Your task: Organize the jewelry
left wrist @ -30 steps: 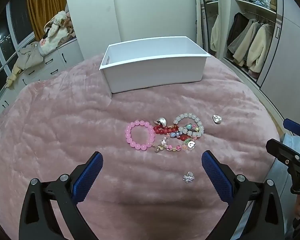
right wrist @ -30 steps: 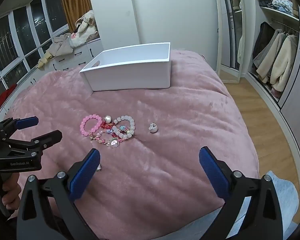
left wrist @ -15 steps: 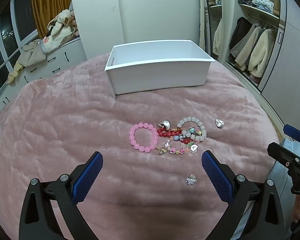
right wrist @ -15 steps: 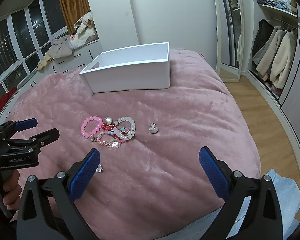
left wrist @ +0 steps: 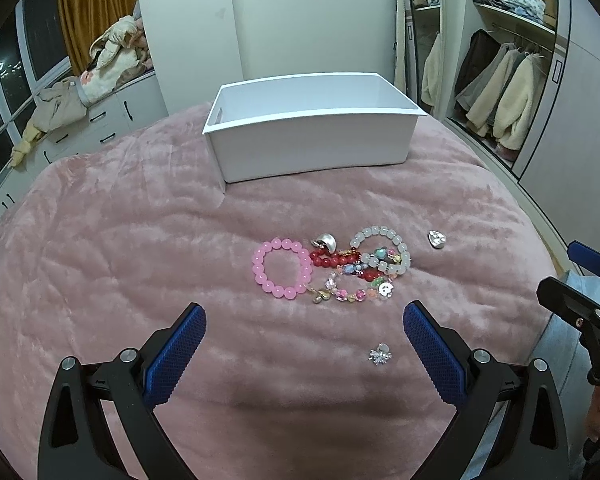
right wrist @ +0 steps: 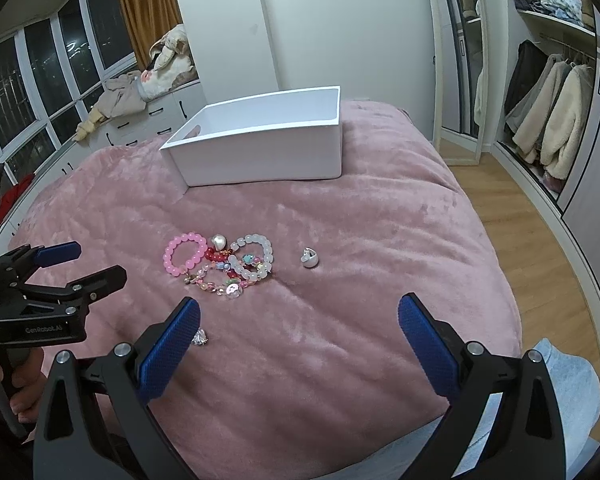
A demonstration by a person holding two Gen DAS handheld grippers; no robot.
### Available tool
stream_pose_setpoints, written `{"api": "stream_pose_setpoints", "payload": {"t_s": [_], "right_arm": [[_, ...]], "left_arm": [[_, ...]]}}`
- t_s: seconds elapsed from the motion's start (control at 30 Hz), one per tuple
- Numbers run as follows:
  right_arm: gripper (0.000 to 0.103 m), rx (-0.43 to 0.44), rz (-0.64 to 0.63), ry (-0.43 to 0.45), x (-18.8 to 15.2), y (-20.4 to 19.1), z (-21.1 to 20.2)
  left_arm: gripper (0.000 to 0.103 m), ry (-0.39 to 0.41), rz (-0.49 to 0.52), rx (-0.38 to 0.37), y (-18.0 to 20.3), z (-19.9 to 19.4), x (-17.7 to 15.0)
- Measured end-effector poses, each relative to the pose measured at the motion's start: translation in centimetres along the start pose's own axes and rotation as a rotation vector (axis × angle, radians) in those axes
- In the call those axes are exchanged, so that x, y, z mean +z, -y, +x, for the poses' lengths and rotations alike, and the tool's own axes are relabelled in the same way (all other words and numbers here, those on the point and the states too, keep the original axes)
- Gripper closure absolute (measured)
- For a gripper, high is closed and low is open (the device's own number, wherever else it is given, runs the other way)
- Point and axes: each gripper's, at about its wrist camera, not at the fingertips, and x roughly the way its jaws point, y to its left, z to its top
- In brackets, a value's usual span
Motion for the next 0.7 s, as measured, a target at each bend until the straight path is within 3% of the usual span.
{"api": "stream_pose_setpoints", "payload": {"t_s": [0.7], "right_arm": [[0.005, -0.003, -0.003, -0.009, -0.09, -0.23, 0.39]], "left_arm": [[0.003, -0.006, -0.015, 0.001, -0.67, 0.79, -0.35]]}}
